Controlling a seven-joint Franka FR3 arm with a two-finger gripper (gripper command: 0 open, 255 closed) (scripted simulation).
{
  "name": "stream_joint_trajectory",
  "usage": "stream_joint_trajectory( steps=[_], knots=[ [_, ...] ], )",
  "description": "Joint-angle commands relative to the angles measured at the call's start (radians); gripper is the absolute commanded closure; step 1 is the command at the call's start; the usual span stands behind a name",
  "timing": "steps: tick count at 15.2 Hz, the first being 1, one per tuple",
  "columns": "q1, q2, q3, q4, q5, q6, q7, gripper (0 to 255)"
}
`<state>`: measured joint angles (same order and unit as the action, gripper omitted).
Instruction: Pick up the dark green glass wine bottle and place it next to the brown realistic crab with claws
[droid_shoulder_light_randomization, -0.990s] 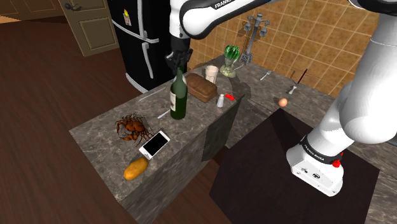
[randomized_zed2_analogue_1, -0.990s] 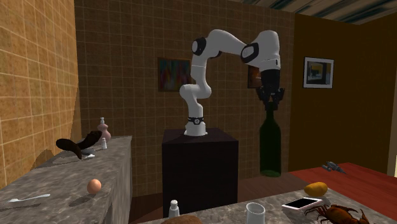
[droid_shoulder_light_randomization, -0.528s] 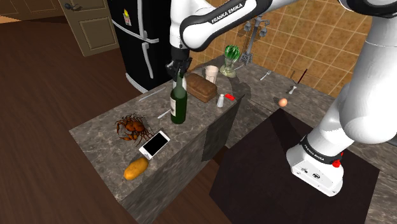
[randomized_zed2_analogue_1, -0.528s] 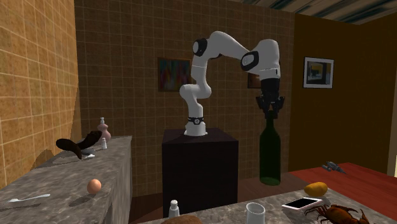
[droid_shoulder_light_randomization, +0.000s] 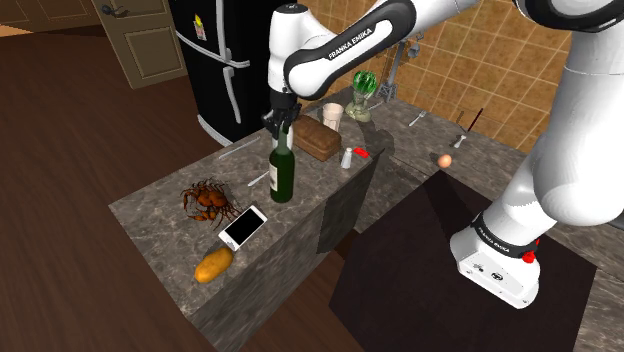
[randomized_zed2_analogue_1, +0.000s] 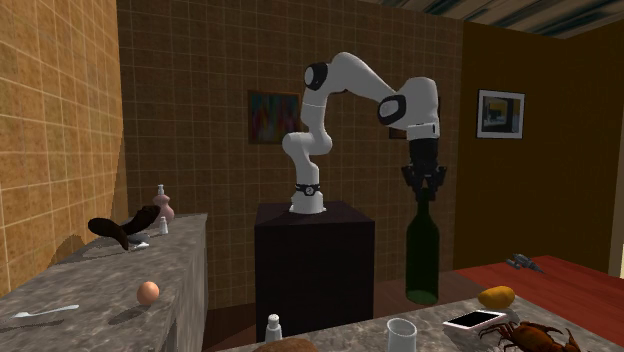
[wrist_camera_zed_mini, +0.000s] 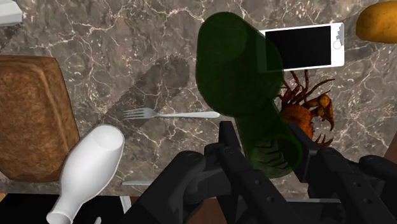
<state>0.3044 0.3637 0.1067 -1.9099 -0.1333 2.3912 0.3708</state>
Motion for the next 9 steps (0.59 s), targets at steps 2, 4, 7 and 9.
stream_joint_trajectory(
  steps=[2,4,7,9],
  knots=[
    [0.002,0.023,-0.003,-0.008,-0.006,0.033,0.006,255],
    [0.003,0.04,-0.005,-0.013,-0.011,0.054,0.01,255],
    [0.006,0.066,-0.009,-0.019,-0.017,0.085,0.016,255],
    [0.007,0.084,-0.012,-0.022,-0.022,0.106,0.02,255]
  ],
)
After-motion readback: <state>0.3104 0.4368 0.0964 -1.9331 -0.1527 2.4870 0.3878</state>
